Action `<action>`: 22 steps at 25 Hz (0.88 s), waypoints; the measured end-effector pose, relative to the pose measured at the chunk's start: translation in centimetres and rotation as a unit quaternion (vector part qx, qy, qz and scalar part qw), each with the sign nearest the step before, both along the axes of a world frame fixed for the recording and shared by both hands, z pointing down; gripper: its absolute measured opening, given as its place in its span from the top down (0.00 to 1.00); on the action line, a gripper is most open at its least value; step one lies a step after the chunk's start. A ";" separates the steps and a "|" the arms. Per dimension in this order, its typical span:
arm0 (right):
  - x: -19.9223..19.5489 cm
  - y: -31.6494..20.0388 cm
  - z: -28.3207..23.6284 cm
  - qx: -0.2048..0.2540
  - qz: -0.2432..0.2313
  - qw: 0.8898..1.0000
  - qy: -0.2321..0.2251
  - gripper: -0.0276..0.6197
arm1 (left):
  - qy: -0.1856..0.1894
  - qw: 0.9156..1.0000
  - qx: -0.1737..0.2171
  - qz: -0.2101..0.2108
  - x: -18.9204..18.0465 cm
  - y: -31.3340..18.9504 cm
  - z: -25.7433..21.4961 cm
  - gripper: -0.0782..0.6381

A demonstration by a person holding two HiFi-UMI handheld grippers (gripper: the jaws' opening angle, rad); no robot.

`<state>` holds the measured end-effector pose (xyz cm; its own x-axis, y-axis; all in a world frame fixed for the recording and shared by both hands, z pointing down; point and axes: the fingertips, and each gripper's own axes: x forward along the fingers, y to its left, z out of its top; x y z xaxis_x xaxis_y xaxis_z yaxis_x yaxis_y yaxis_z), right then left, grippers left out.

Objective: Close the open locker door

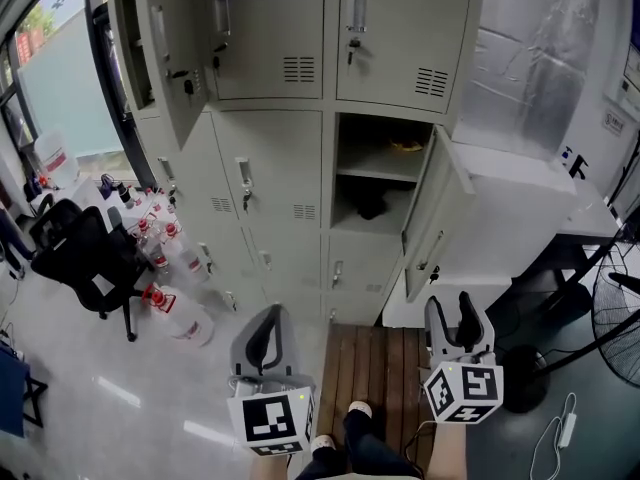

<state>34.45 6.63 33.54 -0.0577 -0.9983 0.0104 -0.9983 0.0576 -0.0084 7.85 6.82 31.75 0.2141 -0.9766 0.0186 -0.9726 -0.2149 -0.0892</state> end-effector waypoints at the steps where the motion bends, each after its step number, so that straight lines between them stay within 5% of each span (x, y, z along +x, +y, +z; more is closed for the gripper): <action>1: 0.3 -0.4 0.2 -0.002 0.000 1.000 -0.002 0.61 | -0.002 1.000 0.000 0.002 0.4 -0.4 0.0 0.89; 22: 5.4 -12.8 3.8 -0.047 -0.080 0.996 -0.004 0.61 | -0.010 1.000 -0.002 -0.005 9.1 -11.8 0.0 0.89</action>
